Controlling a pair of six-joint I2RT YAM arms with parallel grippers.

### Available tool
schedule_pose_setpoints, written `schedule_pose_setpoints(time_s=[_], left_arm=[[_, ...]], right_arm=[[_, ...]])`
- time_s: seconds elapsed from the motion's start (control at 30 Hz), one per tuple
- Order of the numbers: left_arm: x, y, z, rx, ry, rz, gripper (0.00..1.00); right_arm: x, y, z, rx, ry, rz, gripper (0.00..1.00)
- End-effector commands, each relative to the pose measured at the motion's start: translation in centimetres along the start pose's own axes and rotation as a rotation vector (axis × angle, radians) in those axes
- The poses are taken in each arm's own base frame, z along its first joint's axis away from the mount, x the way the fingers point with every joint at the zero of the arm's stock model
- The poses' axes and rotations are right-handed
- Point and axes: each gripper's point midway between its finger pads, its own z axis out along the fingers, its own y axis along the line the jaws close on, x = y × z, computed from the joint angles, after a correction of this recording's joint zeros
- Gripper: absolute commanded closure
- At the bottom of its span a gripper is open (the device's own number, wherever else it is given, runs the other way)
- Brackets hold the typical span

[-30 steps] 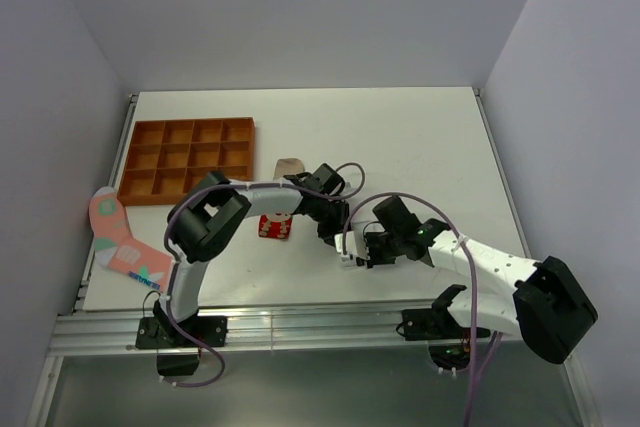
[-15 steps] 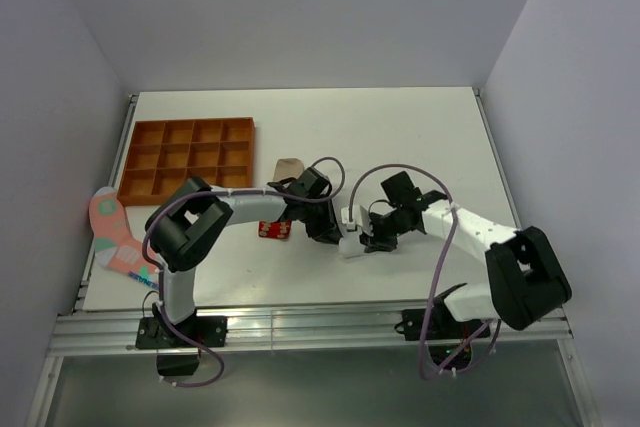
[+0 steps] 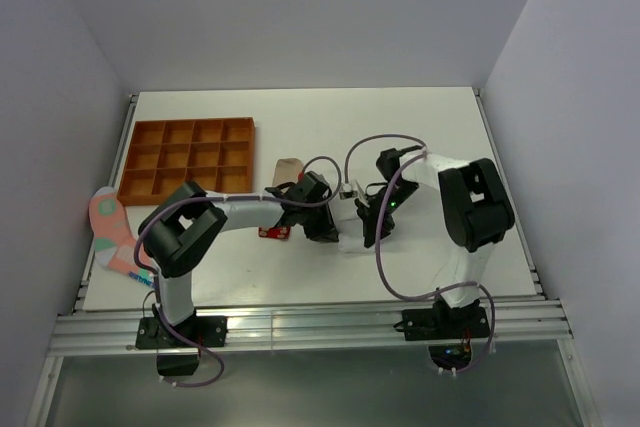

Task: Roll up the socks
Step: Roll the sock at the center of the board.

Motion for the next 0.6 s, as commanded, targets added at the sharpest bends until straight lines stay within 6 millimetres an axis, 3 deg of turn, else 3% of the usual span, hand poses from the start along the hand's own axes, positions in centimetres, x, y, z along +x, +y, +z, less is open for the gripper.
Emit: schedule_pose_setpoints(time_s=[0.0, 0.33, 0.53, 0.57], left_arm=[[-0.9, 1.1, -0.7, -0.057, -0.104, 0.048, 0.86], [-1.7, 0.0, -3.0, -0.030, -0.315, 0.155, 0.79], [-2.0, -2.5, -6.3, 0.048, -0.478, 0.326, 0.64], [-2.2, -3.7, -7.4, 0.090, -0.512, 0.352, 0.62]], right_arm=[[0.6, 1.3, -0.6, -0.093, 0.043, 0.119, 0.81], [2.1, -0.5, -0.1, -0.079, 0.133, 0.266, 0.81], [2.3, -1.2, -0.1, -0.051, 0.148, 0.298, 0.82], [2.2, -1.4, -0.2, -0.044, 0.148, 0.305, 0.82]])
